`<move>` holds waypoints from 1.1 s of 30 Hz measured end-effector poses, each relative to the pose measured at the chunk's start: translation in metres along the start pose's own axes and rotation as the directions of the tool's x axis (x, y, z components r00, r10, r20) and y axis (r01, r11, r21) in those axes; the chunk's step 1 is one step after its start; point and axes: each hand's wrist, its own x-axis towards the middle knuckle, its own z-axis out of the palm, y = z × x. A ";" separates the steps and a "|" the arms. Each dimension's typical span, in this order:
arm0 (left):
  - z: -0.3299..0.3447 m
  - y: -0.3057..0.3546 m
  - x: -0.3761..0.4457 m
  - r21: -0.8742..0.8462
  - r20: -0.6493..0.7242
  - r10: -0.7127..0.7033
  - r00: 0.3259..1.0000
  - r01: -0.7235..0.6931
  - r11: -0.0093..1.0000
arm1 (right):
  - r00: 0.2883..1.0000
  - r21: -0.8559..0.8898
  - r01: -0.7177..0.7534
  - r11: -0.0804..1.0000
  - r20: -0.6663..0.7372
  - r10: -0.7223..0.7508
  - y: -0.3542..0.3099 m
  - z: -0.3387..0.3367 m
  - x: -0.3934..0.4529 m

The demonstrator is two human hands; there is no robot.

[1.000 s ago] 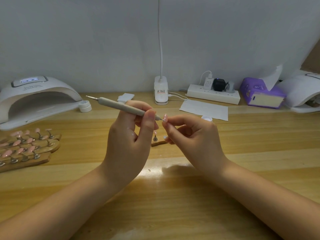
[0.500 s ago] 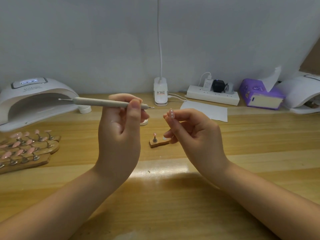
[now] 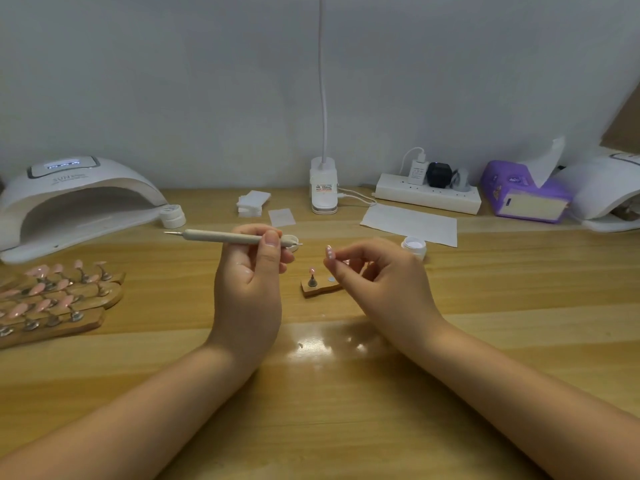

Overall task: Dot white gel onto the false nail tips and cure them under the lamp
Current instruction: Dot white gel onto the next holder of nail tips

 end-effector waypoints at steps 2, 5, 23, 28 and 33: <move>0.000 -0.002 -0.002 0.004 0.012 -0.014 1.000 0.014 1.000 | 1.000 -0.051 -0.026 0.998 0.013 0.027 0.004 0.002 0.003; 0.001 -0.002 -0.003 0.019 0.027 -0.001 1.000 0.000 1.000 | 0.997 -0.133 -0.059 0.989 0.037 0.065 0.007 0.007 0.004; 0.000 -0.006 0.002 -0.026 -0.032 -0.135 0.990 0.134 0.991 | 0.991 -0.556 -0.026 0.831 0.096 0.095 0.012 0.008 0.003; -0.001 -0.006 0.003 -0.030 -0.039 -0.141 0.989 0.140 0.990 | 0.989 -0.560 0.143 0.816 0.111 -0.098 0.007 -0.006 0.001; -0.002 -0.006 0.002 -0.035 -0.033 -0.149 0.988 0.148 0.988 | 0.964 -0.523 0.197 0.829 -0.048 -0.260 0.025 -0.033 0.019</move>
